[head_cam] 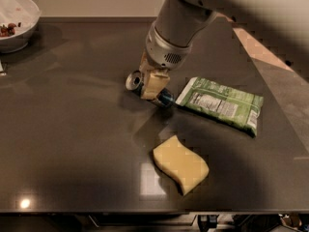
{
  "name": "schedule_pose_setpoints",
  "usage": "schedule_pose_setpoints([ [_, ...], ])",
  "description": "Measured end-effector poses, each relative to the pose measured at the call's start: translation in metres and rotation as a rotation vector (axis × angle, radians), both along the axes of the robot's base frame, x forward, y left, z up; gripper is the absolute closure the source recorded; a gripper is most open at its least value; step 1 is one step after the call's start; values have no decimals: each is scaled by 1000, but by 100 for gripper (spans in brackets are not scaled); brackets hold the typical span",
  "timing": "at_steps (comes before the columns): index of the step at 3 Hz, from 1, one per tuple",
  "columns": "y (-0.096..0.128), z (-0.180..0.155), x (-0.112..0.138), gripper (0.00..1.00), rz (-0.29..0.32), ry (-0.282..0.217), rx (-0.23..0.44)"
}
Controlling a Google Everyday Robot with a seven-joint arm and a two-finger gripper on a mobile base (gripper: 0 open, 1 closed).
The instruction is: Knock redbull can over
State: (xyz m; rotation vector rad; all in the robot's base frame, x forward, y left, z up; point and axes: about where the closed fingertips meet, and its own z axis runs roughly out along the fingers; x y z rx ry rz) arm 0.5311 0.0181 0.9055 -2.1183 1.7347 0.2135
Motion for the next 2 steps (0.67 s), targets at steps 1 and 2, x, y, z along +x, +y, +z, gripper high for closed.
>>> schedule_pose_setpoints([
  [1, -1, -6, -2, 60, 52, -24, -54],
  [2, 3, -17, -11, 36, 137, -52, -135],
])
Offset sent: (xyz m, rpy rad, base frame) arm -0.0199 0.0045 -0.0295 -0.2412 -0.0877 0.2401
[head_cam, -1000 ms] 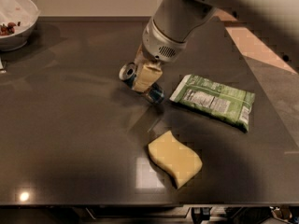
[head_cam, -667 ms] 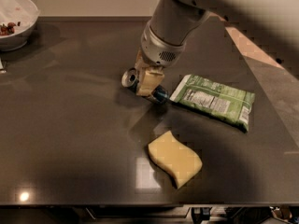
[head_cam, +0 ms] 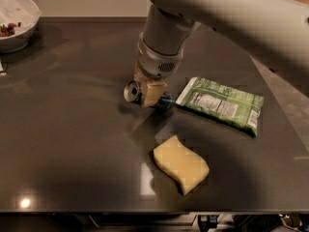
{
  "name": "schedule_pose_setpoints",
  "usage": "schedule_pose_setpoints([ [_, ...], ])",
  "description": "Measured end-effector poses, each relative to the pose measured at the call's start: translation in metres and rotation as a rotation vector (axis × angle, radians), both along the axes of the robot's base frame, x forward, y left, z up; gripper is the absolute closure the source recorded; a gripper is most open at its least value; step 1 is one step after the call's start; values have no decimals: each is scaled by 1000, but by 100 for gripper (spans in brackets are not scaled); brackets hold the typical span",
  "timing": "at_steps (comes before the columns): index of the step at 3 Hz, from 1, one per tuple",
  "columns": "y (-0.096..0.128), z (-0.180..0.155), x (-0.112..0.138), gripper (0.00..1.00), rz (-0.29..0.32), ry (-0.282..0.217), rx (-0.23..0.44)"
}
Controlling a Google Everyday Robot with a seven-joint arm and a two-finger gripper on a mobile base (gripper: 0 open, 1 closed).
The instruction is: Knock redbull can over
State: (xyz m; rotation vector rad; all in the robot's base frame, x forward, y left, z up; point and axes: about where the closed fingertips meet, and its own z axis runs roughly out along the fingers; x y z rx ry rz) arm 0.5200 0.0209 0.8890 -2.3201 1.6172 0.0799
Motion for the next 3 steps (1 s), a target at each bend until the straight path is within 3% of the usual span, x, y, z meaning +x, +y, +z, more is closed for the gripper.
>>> schedule_pose_setpoints([
  [1, 3, -9, -8, 13, 73, -10, -58],
  [2, 4, -22, -19, 0, 156, -10, -115],
  [3, 4, -22, -20, 0, 157, -10, -116],
])
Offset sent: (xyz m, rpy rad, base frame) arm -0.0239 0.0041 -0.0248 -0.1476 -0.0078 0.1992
